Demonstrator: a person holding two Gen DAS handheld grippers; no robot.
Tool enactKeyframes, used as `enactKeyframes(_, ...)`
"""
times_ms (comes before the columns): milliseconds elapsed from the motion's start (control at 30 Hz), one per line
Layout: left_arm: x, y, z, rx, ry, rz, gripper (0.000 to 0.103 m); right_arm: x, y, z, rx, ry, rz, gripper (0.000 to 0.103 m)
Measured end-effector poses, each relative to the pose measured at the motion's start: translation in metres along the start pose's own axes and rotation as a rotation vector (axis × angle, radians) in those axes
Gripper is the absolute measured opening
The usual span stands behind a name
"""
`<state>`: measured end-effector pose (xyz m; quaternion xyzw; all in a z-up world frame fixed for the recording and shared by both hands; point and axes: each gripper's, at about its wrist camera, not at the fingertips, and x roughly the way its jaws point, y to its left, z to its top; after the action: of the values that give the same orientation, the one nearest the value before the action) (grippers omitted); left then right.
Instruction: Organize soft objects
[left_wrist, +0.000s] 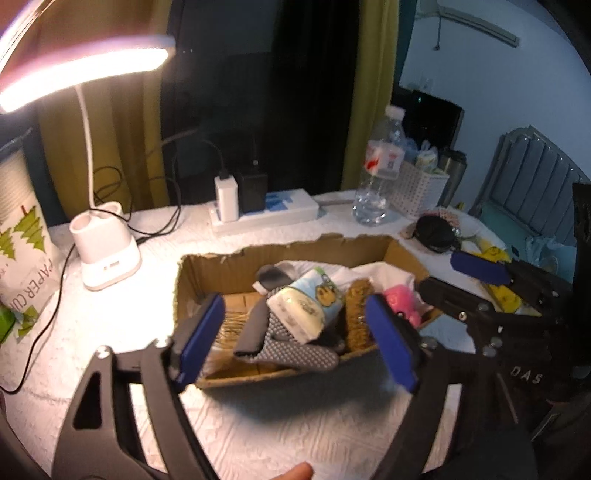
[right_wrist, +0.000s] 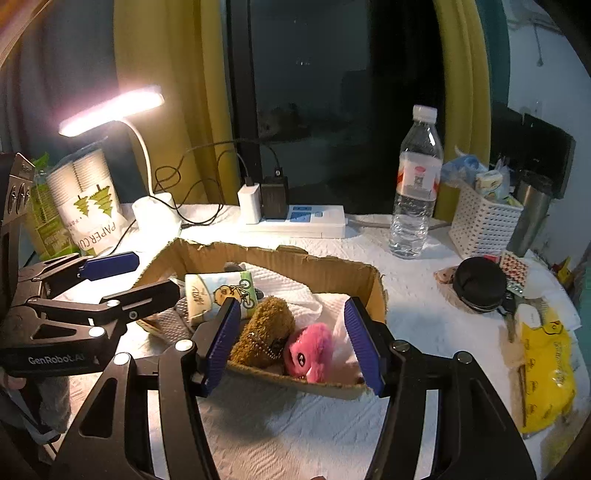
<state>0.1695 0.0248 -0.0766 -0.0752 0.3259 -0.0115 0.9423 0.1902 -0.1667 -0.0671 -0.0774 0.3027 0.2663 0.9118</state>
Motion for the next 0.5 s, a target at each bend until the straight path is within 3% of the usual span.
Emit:
enactKeyframes(100,-0.017,-0.002,-0.001,0.0,-0.03,-0.007,0.093,-0.015,0.003,-0.001,-0.004,-0.019,-0.012,0.062)
enactKeyframes(333,-0.058,-0.006,-0.006,0.009,-0.1,-0.004,0.099,-0.052,0.011,-0.002,-0.002,-0.061,-0.039,0.063)
enactKeyframes(433,-0.075,-0.007,-0.007,0.003,-0.128,-0.001,0.099,-0.069,0.014,-0.003,0.001,-0.086,-0.049,0.079)
enactKeyframes(500,-0.086,-0.008,-0.007,-0.002,-0.132,-0.004,0.099,-0.082,0.016,-0.003,0.005,-0.109,-0.059,0.08)
